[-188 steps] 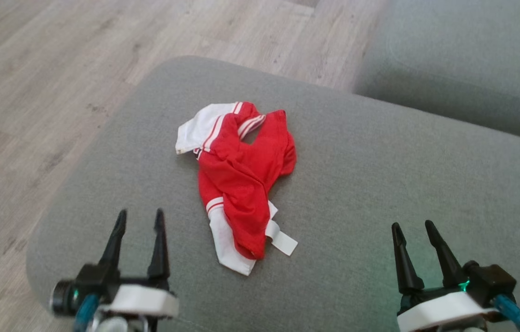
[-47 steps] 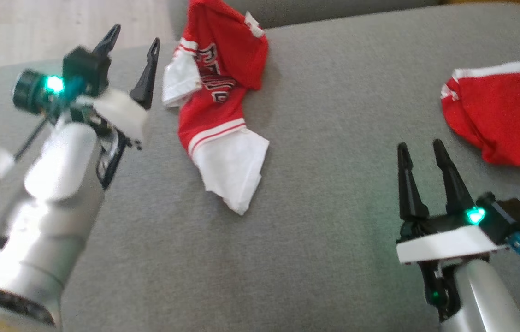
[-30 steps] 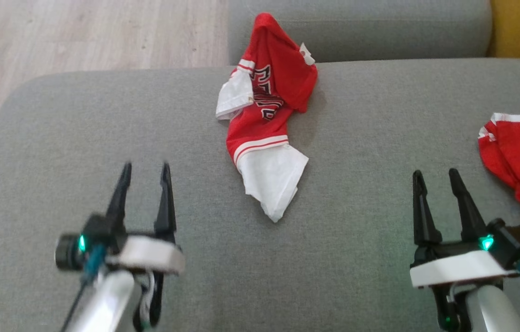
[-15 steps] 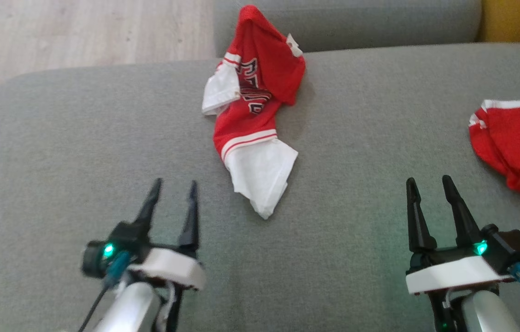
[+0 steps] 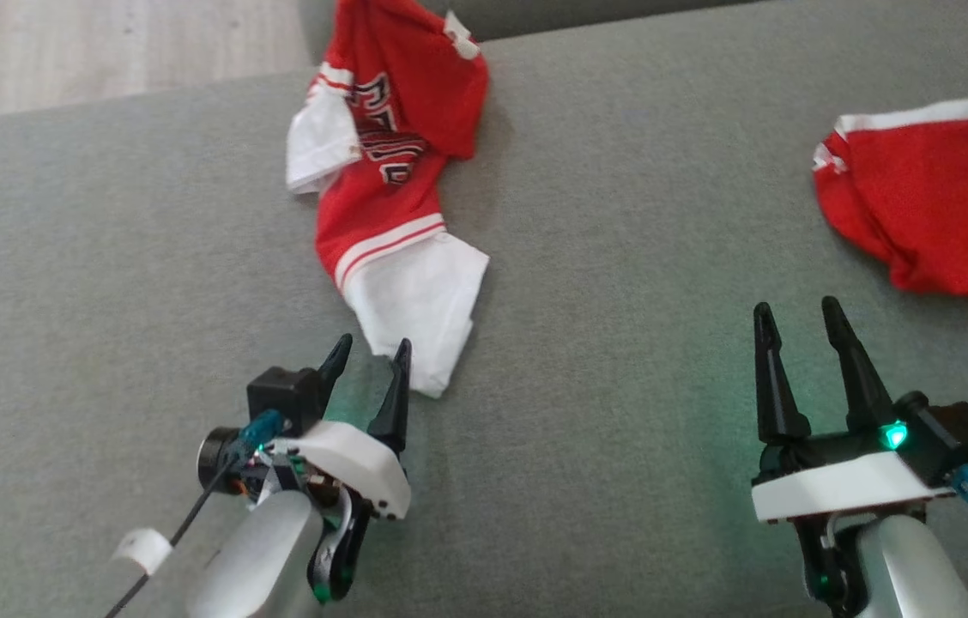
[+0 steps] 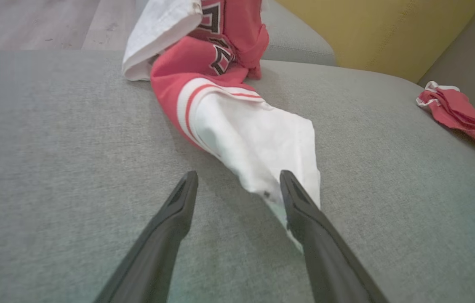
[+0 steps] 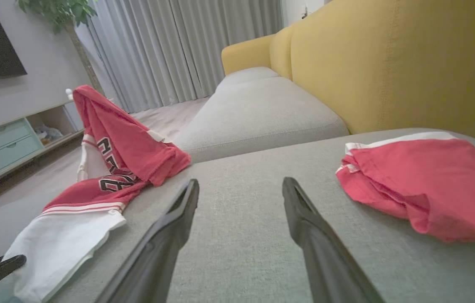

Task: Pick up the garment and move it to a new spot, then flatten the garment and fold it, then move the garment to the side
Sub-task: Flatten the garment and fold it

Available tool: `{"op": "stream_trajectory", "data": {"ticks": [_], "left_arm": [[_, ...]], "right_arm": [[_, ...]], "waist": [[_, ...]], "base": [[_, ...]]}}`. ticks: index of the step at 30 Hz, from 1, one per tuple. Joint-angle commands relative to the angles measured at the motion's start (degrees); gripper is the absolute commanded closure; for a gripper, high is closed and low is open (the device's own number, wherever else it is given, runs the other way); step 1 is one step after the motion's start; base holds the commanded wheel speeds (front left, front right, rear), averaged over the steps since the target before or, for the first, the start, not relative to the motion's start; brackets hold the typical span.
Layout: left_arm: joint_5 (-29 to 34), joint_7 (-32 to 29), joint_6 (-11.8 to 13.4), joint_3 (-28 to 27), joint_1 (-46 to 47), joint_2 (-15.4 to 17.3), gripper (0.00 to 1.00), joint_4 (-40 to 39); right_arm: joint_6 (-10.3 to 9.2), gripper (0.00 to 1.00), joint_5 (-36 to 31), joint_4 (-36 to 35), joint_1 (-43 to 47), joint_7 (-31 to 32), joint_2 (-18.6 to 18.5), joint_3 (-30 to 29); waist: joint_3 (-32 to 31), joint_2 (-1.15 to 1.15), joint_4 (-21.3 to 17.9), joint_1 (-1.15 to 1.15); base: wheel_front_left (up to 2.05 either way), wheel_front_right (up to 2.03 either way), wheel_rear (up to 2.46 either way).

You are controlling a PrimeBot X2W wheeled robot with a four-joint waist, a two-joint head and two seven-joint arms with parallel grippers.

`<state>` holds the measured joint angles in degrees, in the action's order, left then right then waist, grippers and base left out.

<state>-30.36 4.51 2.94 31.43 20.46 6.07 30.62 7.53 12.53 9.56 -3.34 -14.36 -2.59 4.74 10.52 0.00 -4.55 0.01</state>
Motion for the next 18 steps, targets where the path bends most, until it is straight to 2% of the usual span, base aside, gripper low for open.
{"op": "stream_trajectory", "data": {"ticks": [1,7,8,9,10,18], "left_arm": [[-0.4,-0.2,-0.3,-1.8,2.8,0.0,0.00,-1.0],[-1.9,1.0,0.0,-2.9,4.1,-0.7,0.00,0.7],[-2.0,1.3,0.0,-3.0,4.4,-0.7,0.50,0.9],[-2.2,1.6,-0.2,-3.1,4.6,-0.8,0.95,1.0],[-2.1,2.3,-0.3,-3.1,4.8,-0.8,1.00,1.0],[-0.3,8.0,-0.2,-3.6,5.2,0.4,1.00,-0.8]], "right_arm": [[-0.04,0.00,0.2,-2.0,-2.1,-0.6,-0.3,1.3],[-0.04,0.00,0.5,-2.1,-2.4,-0.6,-0.3,1.3],[-0.04,0.00,0.5,-2.0,-2.5,-0.6,-0.3,1.3],[-0.04,0.00,0.5,-2.0,-2.5,-0.6,-0.3,1.3],[-0.04,0.00,0.5,-2.0,-2.6,-0.6,-0.3,1.2],[-0.04,0.00,0.7,-1.3,-2.0,-0.6,-0.3,0.8]], "waist": [[1.0,0.00,-1.3,-0.01],[1.9,0.00,-2.9,-0.01],[1.9,0.00,-3.0,-0.01],[1.9,0.00,-3.1,-0.01],[1.8,0.00,-3.1,-0.01],[-1.1,0.00,-0.9,-0.01]], "base": [[0.00,0.00,0.00],[0.00,0.00,0.00],[0.00,0.00,0.00],[0.00,0.00,0.00],[0.00,0.00,0.00],[0.00,0.00,0.00]]}}
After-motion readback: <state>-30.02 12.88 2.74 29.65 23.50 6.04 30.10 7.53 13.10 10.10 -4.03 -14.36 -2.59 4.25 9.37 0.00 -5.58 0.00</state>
